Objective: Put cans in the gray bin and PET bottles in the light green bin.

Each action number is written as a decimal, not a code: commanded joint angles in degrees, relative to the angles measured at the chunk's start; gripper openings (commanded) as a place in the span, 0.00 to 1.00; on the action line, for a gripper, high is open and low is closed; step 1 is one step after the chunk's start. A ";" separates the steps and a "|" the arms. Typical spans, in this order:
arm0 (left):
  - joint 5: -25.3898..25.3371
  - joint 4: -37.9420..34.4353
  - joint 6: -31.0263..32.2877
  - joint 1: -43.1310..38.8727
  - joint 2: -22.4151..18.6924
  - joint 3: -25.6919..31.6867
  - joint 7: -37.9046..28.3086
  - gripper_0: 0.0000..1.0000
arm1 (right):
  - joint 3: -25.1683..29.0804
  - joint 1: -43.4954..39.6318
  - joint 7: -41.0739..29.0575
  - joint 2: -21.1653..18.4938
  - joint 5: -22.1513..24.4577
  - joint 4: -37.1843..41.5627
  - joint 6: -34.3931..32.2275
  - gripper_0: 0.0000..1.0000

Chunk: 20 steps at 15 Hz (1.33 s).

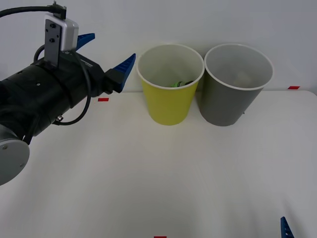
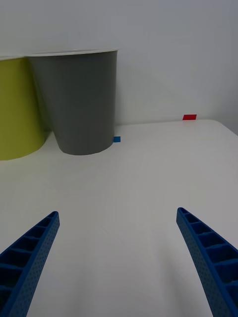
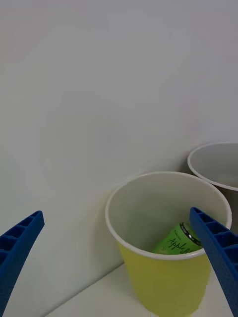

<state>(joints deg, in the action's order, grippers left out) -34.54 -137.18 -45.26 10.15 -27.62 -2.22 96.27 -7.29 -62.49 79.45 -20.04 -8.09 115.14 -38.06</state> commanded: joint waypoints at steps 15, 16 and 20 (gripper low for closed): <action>10.81 -0.99 35.33 -31.59 -4.90 -3.84 1.73 1.00 | 0.00 0.00 0.00 0.00 0.00 0.00 0.00 0.80; 12.57 -0.55 37.44 -34.14 -4.90 -4.19 1.64 1.00 | 0.00 0.00 0.00 0.00 0.00 0.00 0.00 0.80; 16.00 6.75 52.11 -40.47 -4.64 -8.50 1.64 1.00 | 0.00 0.00 0.00 0.00 0.00 0.00 0.00 0.80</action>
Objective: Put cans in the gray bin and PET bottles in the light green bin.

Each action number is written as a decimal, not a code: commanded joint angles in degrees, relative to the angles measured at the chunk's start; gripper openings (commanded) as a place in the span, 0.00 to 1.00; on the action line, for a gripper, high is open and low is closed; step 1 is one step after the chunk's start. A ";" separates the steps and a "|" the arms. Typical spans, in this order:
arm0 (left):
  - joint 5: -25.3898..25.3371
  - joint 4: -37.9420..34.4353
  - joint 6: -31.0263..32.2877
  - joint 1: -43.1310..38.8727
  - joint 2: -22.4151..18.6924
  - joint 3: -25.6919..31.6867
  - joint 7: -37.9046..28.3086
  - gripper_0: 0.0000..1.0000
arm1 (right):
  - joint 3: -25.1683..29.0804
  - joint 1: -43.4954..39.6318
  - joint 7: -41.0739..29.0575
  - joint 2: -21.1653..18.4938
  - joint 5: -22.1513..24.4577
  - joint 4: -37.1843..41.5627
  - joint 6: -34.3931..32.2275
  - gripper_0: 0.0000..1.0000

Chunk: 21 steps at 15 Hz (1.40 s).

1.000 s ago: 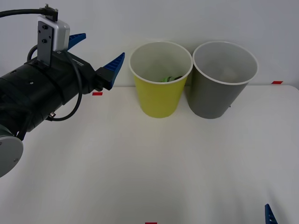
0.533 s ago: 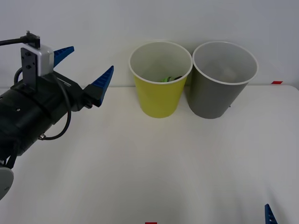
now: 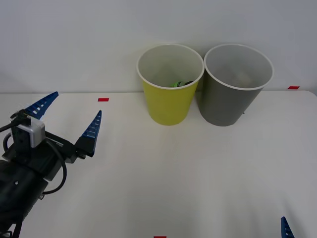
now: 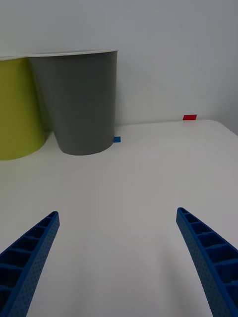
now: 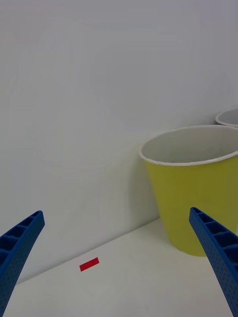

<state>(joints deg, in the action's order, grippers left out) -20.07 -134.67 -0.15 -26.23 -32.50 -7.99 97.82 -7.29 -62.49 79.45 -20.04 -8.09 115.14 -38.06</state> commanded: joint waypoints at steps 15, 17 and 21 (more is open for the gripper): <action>6.36 8.72 23.18 -29.05 4.11 -4.67 2.63 1.00 | 0.00 0.00 0.00 0.00 0.00 0.00 0.00 0.80; 6.10 8.72 23.62 -31.07 4.11 -4.58 3.69 1.00 | 0.00 0.00 0.00 0.00 0.00 0.00 0.00 0.80; 5.92 8.63 24.15 -34.15 4.11 -4.67 5.80 1.00 | 0.00 0.00 0.00 0.00 0.00 0.00 0.00 0.80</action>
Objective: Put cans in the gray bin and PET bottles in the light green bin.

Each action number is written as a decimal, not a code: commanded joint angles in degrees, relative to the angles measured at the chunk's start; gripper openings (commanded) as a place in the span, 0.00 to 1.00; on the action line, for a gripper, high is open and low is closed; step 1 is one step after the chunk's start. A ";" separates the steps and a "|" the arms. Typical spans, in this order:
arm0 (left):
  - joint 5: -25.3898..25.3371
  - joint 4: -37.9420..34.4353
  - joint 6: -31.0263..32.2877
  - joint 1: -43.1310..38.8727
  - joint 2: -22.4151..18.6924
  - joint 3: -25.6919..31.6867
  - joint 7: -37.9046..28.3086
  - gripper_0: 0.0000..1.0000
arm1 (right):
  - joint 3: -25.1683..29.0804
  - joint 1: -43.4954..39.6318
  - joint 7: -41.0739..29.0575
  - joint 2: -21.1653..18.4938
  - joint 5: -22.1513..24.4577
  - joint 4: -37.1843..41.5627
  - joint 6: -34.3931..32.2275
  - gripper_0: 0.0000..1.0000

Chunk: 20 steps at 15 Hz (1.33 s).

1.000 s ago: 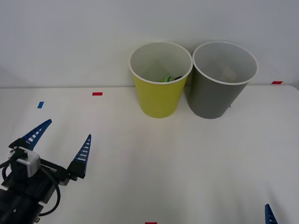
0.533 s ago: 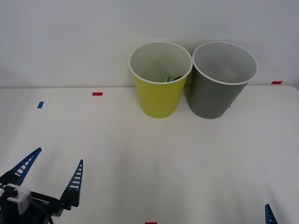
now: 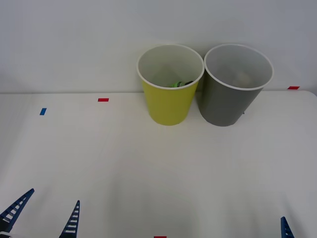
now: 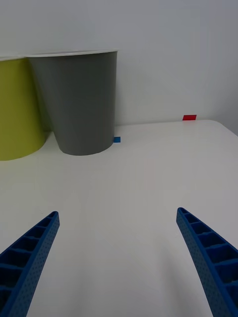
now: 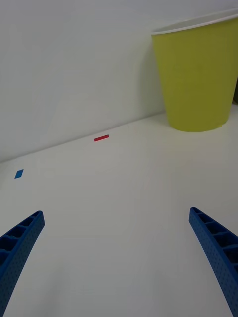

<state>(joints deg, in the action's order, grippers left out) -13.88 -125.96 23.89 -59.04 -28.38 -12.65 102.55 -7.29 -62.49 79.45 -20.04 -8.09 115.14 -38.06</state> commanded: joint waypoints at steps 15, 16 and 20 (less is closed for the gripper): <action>-0.01 -0.08 0.37 -1.60 -0.01 0.43 1.60 1.00 | 0.00 0.00 0.00 0.00 0.00 0.00 0.00 0.80; -0.01 -0.08 0.37 -1.60 -0.01 0.43 1.60 1.00 | 0.00 0.00 0.00 0.00 0.00 0.00 0.00 0.80; -0.01 -0.08 0.37 -1.60 -0.01 0.43 1.60 1.00 | 0.00 0.00 0.00 0.00 0.00 0.00 0.00 0.80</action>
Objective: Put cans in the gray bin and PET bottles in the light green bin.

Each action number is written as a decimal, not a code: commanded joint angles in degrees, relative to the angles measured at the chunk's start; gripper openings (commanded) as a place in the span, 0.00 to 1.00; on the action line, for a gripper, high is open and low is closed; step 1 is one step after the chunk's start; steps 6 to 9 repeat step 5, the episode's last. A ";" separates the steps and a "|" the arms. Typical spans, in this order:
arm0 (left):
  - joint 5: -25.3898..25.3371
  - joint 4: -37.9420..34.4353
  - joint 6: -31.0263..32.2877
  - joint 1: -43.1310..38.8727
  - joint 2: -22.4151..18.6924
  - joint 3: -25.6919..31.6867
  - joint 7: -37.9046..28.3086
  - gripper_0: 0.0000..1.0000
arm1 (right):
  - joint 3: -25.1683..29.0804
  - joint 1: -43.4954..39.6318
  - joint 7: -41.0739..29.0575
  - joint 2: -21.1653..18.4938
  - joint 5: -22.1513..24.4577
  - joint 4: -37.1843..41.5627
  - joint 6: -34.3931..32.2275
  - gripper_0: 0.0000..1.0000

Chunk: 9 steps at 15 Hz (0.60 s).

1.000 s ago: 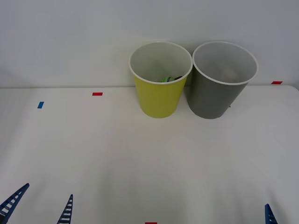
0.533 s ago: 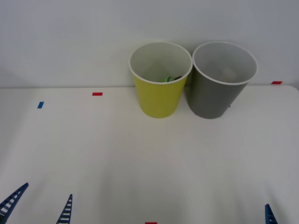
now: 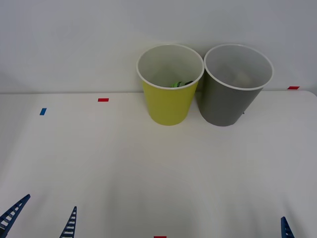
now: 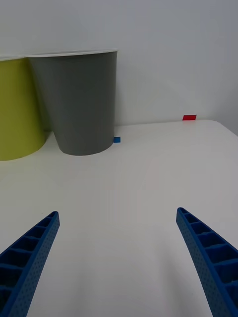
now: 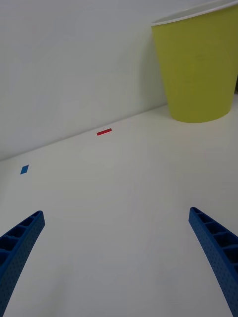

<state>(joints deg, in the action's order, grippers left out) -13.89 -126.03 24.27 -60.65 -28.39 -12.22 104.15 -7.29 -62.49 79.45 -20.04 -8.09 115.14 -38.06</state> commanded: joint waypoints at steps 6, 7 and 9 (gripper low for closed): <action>0.01 -0.01 -0.01 0.00 0.00 0.00 0.00 1.00 | 0.00 0.00 0.00 0.00 0.00 0.00 0.00 0.80; 0.01 -0.01 -0.01 0.00 0.00 0.00 0.00 1.00 | 0.00 0.00 0.00 0.00 0.00 0.00 0.00 0.80; 0.01 -0.01 -0.01 0.00 0.00 0.00 0.00 1.00 | 0.00 0.00 0.00 0.00 0.00 0.00 0.00 0.80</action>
